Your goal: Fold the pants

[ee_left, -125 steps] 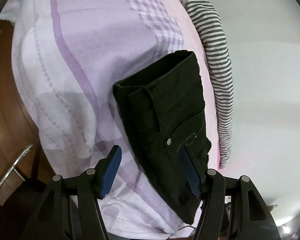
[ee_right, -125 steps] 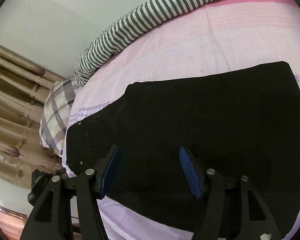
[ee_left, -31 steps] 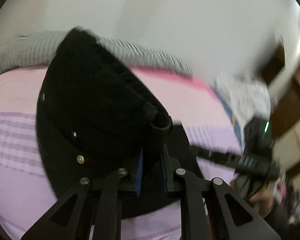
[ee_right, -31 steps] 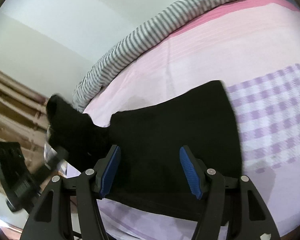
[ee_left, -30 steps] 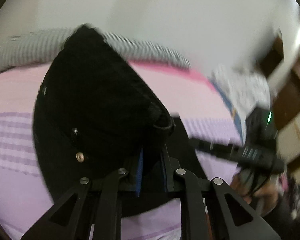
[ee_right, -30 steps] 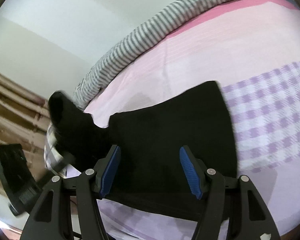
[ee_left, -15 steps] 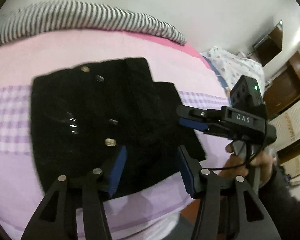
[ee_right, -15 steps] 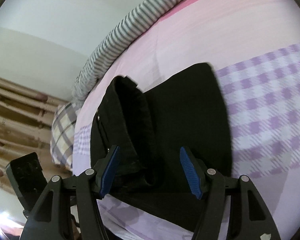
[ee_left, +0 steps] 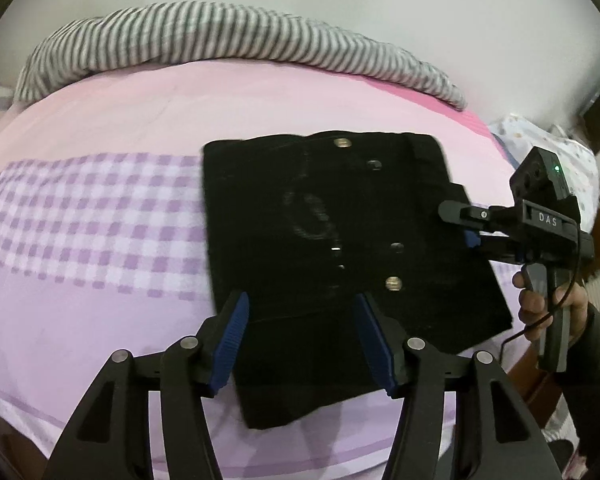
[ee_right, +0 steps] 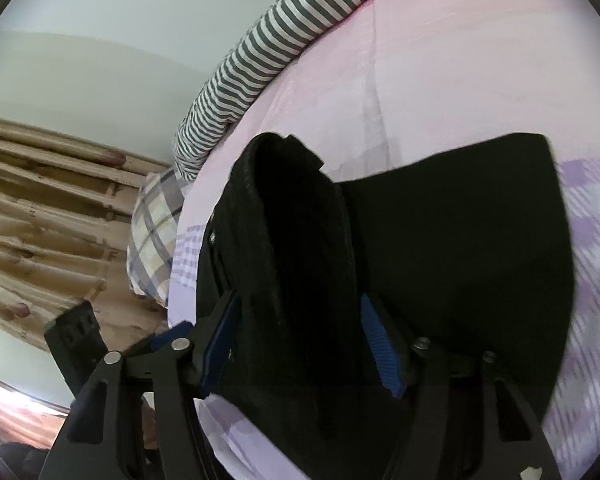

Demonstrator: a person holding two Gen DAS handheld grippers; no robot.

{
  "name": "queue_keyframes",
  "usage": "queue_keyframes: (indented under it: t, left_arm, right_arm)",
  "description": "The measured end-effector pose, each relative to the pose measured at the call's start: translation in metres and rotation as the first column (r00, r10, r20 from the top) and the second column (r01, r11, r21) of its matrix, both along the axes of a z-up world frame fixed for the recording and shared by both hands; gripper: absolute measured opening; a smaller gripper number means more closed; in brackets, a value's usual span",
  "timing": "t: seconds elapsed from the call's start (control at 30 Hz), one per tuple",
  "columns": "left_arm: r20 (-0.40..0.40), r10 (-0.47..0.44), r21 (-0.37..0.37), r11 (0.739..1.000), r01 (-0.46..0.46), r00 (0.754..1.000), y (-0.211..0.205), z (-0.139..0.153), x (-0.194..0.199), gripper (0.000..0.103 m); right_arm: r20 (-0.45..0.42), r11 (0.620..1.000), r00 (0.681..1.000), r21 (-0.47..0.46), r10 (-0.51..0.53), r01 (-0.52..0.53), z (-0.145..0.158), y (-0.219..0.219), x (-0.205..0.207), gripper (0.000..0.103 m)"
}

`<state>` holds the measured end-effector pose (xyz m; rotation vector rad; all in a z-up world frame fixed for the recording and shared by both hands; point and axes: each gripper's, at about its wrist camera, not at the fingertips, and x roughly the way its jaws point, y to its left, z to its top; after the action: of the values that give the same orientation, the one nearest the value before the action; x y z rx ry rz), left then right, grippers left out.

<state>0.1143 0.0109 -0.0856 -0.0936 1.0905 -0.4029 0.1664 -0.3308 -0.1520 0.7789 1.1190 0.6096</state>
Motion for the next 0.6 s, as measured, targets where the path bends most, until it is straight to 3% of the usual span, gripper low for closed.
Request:
queue_keyframes:
  t: [0.13, 0.27, 0.6]
  left_arm:
    - [-0.009, 0.048, 0.013, 0.999, -0.047, 0.999, 0.009, -0.002, 0.002, 0.060]
    - [0.014, 0.081, 0.076, 0.994, -0.082, 0.997, 0.012, -0.002, 0.004, 0.063]
    - [0.047, 0.094, 0.152, 0.983, -0.100, 0.995, 0.010, -0.002, 0.006, 0.068]
  right_arm:
    - [0.007, 0.999, 0.999, 0.001, 0.039, -0.040, -0.001, 0.005, 0.006, 0.054]
    - [0.016, 0.995, 0.996, -0.041, 0.088, -0.087, 0.002, 0.013, 0.007, 0.054]
    - [0.001, 0.993, 0.997, -0.090, 0.079, -0.079, 0.006, 0.016, 0.006, 0.054]
